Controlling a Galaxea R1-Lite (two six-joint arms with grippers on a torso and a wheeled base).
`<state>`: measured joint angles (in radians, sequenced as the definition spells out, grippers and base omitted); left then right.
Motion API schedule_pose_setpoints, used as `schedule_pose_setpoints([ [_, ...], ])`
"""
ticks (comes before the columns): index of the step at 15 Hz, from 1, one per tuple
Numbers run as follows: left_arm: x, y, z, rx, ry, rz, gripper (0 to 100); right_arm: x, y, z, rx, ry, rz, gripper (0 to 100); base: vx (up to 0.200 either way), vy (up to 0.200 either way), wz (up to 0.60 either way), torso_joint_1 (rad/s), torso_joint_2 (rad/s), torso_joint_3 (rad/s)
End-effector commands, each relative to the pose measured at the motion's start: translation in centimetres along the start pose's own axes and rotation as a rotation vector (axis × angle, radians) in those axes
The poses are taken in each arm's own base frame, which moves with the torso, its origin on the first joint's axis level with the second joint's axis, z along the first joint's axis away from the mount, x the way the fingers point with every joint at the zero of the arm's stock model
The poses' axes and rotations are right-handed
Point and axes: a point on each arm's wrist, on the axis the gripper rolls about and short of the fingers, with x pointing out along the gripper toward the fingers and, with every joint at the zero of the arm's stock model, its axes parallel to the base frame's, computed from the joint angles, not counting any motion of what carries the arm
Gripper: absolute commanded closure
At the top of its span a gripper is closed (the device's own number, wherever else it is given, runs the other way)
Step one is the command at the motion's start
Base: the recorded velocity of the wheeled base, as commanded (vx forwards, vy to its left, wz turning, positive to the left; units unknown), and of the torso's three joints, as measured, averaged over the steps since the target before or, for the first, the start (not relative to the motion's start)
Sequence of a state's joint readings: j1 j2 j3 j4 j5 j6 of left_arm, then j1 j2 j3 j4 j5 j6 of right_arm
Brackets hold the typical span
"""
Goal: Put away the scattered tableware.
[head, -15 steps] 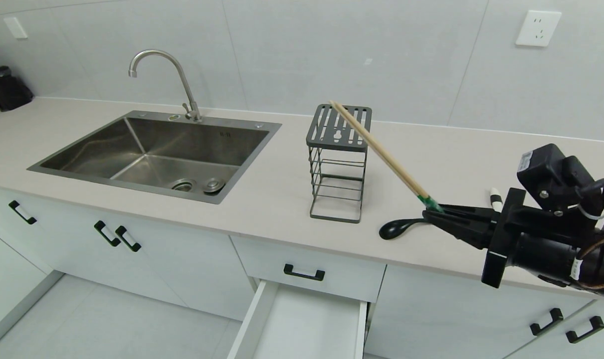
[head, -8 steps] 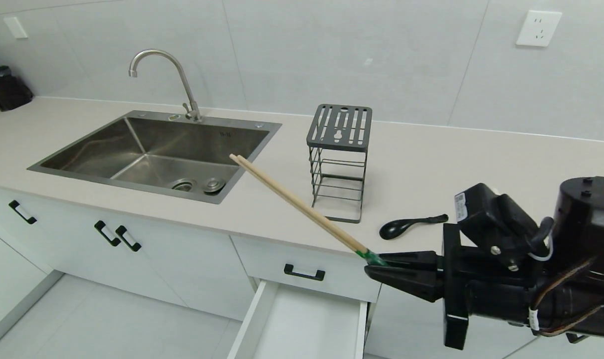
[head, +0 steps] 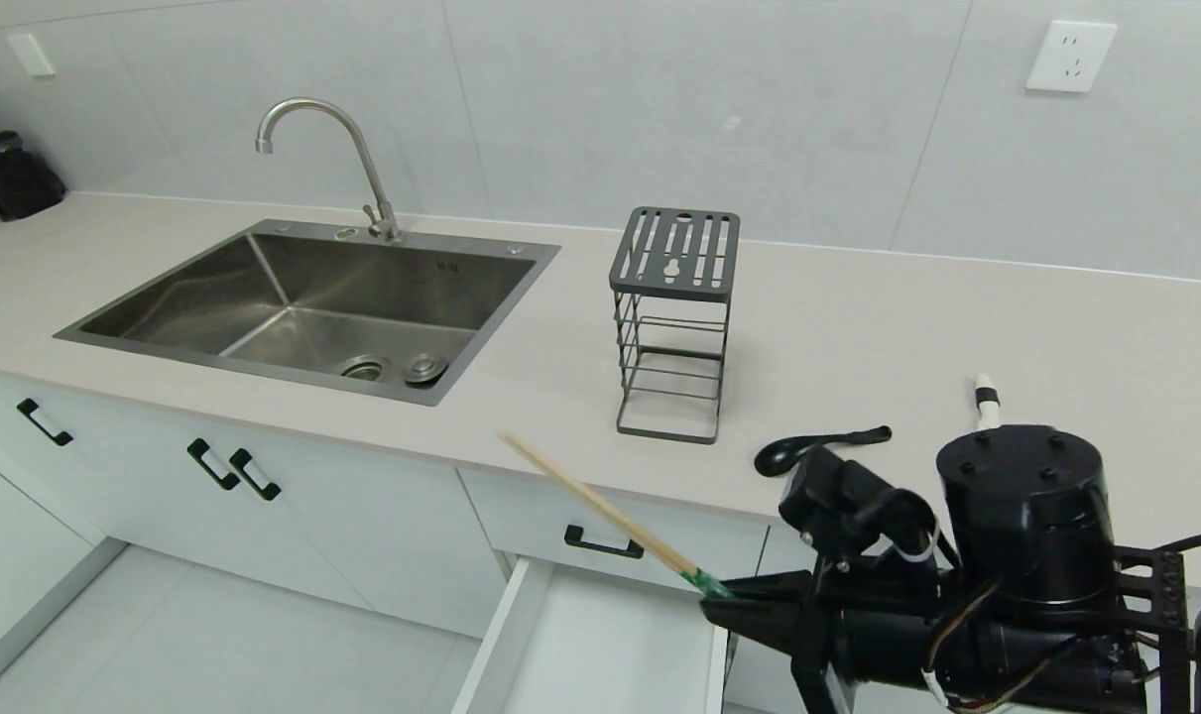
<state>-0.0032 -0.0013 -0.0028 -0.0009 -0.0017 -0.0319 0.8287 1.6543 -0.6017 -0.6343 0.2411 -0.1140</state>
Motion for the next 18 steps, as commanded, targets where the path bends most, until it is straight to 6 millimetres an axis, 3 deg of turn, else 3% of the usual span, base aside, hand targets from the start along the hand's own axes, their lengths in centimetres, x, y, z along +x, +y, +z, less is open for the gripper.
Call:
schedule_pose_setpoints([
  [1, 0.0, 0.0, 0.0, 0.0, 0.0, 0.0, 0, 0.3, 0.0, -0.6, -0.036, 0.064, 0.01, 100, 0.0, 0.0, 0.0, 0.0, 0.0, 0.0],
  [4, 0.0, 0.0, 0.0, 0.0, 0.0, 0.0, 0, 1.4, -0.4, 0.1, -0.058, 0.09, 0.003, 100, 0.0, 0.0, 0.0, 0.0, 0.0, 0.0],
  [14, 0.0, 0.0, 0.0, 0.0, 0.0, 0.0, 0, 1.2, -0.6, 1.9, -0.087, 0.0, -0.018, 100, 0.0, 0.0, 0.0, 0.0, 0.0, 0.0],
  [16, 0.0, 0.0, 0.0, 0.0, 0.002, 0.0, 0, 1.4, -0.6, 2.1, -0.203, -0.015, 0.04, 100, 0.0, 0.0, 0.0, 0.0, 0.0, 0.0],
  [18, 0.0, 0.0, 0.0, 0.0, 0.0, 0.0, 0, 1.6, -0.7, 2.2, -0.21, -0.01, 0.038, 100, 0.0, 0.0, 0.0, -0.023, 0.04, 0.025],
])
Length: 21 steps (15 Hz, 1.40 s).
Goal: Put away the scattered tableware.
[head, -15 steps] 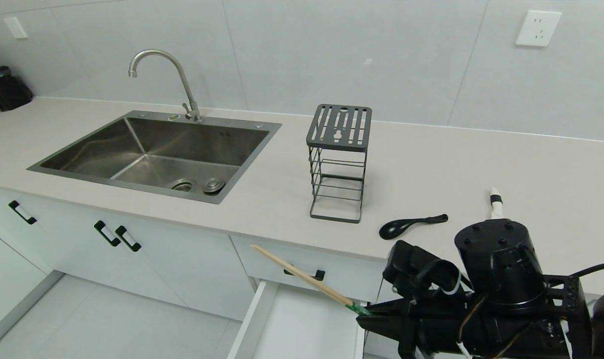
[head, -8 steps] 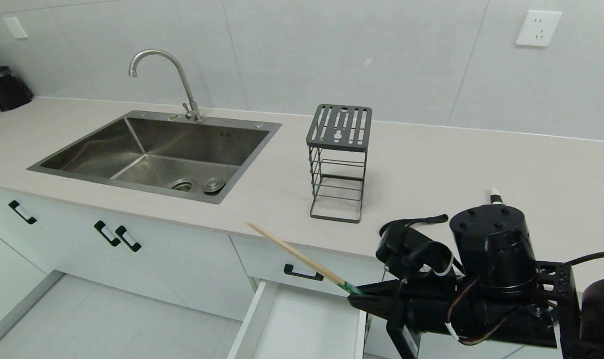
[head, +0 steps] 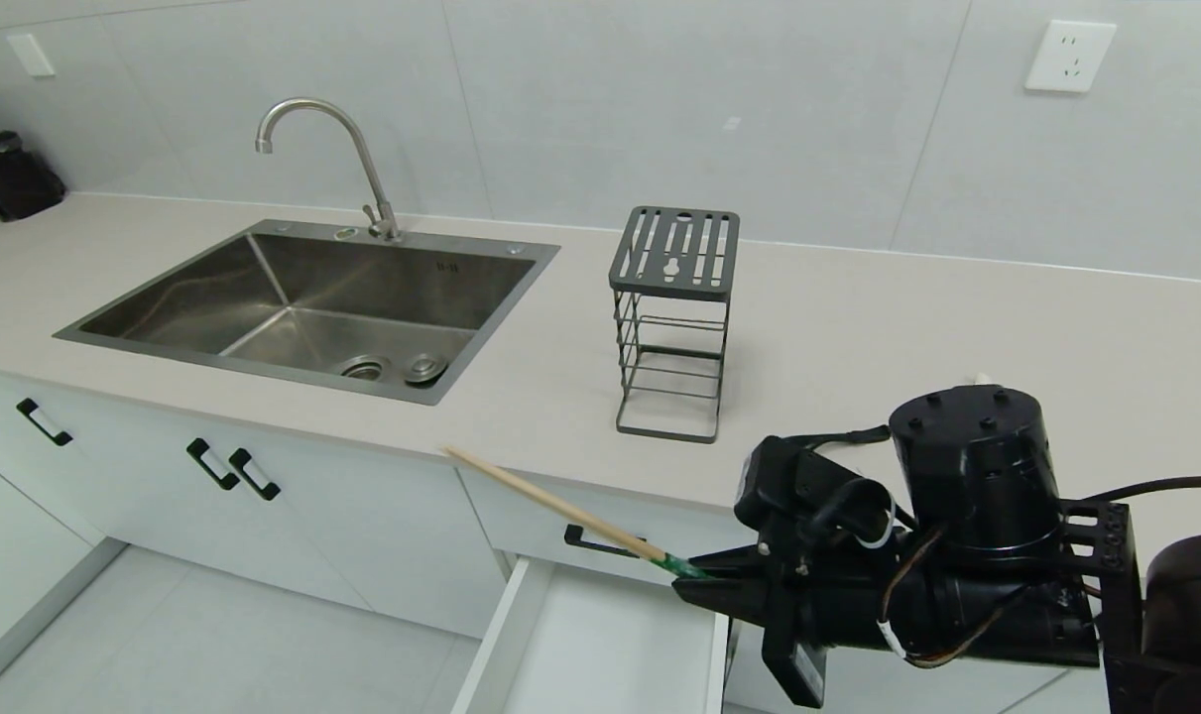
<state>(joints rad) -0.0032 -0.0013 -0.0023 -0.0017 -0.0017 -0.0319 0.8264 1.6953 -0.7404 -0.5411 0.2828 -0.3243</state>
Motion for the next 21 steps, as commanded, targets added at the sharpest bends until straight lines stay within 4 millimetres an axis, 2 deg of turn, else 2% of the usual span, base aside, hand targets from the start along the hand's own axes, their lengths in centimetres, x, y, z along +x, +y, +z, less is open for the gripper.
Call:
schedule_pose_setpoints([
  [1, 0.0, 0.0, 0.0, 0.0, 0.002, 0.0, 0, 0.3, 0.0, -0.1, 0.0, 0.007, 0.004, 100, 0.0, 0.0, 0.0, -0.154, 0.32, 0.159],
  [13, 0.0, 0.0, 0.0, 0.0, 0.001, 0.0, 0, 1.3, -0.2, 0.0, -0.003, 0.008, 0.013, 100, 0.0, 0.0, 0.0, -0.133, 0.27, 0.132],
  [21, 0.0, 0.0, 0.0, 0.0, 0.002, 0.0, 0, 1.7, 0.6, -0.2, -0.006, 0.015, 0.055, 100, 0.0, 0.0, 0.0, -0.129, 0.25, 0.121],
])
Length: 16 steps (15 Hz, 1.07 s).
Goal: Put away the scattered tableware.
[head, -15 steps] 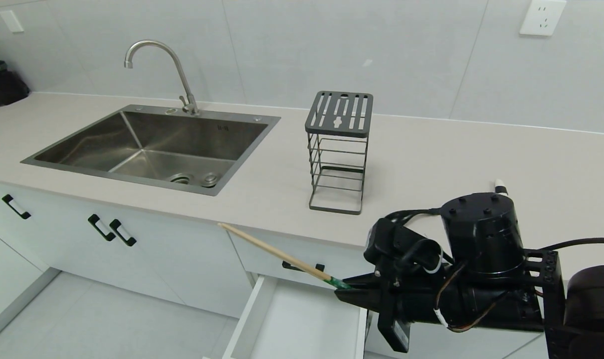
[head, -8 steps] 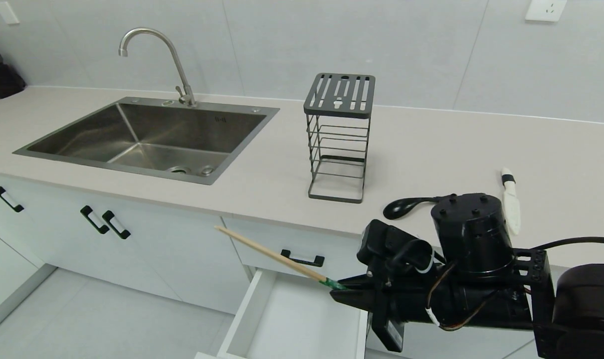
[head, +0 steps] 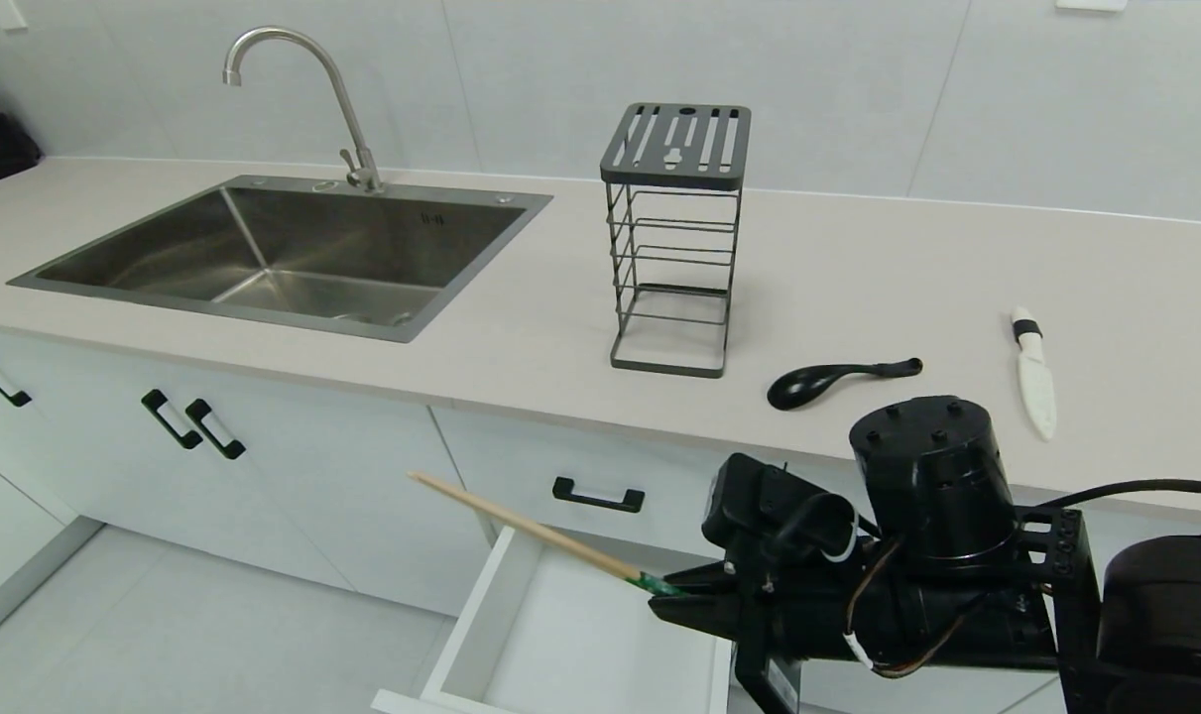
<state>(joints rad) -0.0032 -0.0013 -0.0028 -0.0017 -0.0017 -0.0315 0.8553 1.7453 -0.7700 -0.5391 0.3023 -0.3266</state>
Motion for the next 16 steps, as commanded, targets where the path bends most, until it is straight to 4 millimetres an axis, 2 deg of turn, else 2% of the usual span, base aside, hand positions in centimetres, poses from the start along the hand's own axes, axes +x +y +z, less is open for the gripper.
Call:
schedule_pose_setpoints([
  [1, 0.01, 0.0, 0.01, -0.001, 0.001, 0.0, 0, 0.37, 0.2, -0.27, 0.001, 0.012, 0.01, 100, 0.0, 0.0, 0.0, -0.173, 0.34, 0.154],
  [7, 0.01, 0.0, 0.01, -0.001, 0.001, 0.0, 0, 0.54, 0.31, -0.47, 0.003, 0.02, 0.016, 100, 0.0, 0.0, 0.0, -0.128, 0.26, 0.124],
  [14, 0.01, 0.0, 0.01, -0.001, 0.001, 0.0, 0, 0.62, 0.28, -0.52, 0.007, 0.026, 0.007, 100, 0.0, 0.0, 0.0, -0.238, 0.45, 0.199],
  [16, 0.01, 0.0, 0.01, -0.001, 0.001, 0.0, 0, 0.68, 0.07, 0.03, -0.003, 0.011, -0.003, 100, 0.0, 0.0, 0.0, -0.246, 0.36, 0.129],
])
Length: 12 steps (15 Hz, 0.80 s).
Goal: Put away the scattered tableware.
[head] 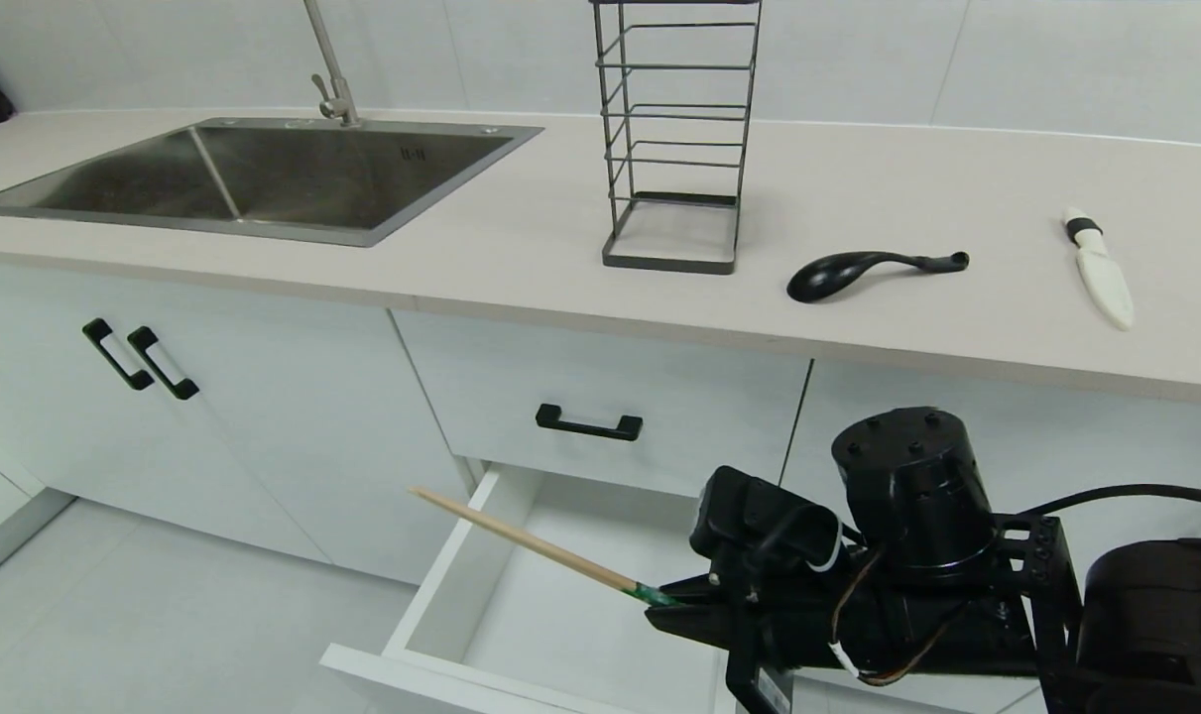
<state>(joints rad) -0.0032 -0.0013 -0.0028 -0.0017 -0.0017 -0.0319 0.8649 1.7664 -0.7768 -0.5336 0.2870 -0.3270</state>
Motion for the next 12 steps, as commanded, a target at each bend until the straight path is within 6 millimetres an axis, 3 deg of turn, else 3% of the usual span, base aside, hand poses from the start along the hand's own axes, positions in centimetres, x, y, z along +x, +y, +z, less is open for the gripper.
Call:
schedule_pose_setpoints([
  [1, 0.0, 0.0, 0.0, 0.0, 0.001, 0.0, 0, 0.1, -0.2, 0.7, -0.008, -0.019, -0.008, 100, 0.0, 0.0, 0.0, -0.256, 0.34, 0.149],
  [6, 0.0, 0.0, 0.0, 0.0, 0.001, 0.0, 0, 0.3, -0.8, 1.7, 0.023, 0.14, 0.036, 100, 0.0, 0.0, 0.0, -0.21, 0.32, 0.126],
  [9, 0.0, 0.0, 0.0, 0.0, 0.001, 0.0, 0, 0.2, -1.6, 2.8, 0.023, 0.234, -0.114, 100, 0.0, 0.0, 0.0, -0.038, 0.24, 0.069],
  [12, 0.0, 0.0, 0.0, 0.0, 0.001, 0.0, 0, 1.9, -2.0, 3.1, 0.021, 0.233, -0.162, 100, 0.0, 0.0, 0.0, -0.006, 0.05, 0.029],
])
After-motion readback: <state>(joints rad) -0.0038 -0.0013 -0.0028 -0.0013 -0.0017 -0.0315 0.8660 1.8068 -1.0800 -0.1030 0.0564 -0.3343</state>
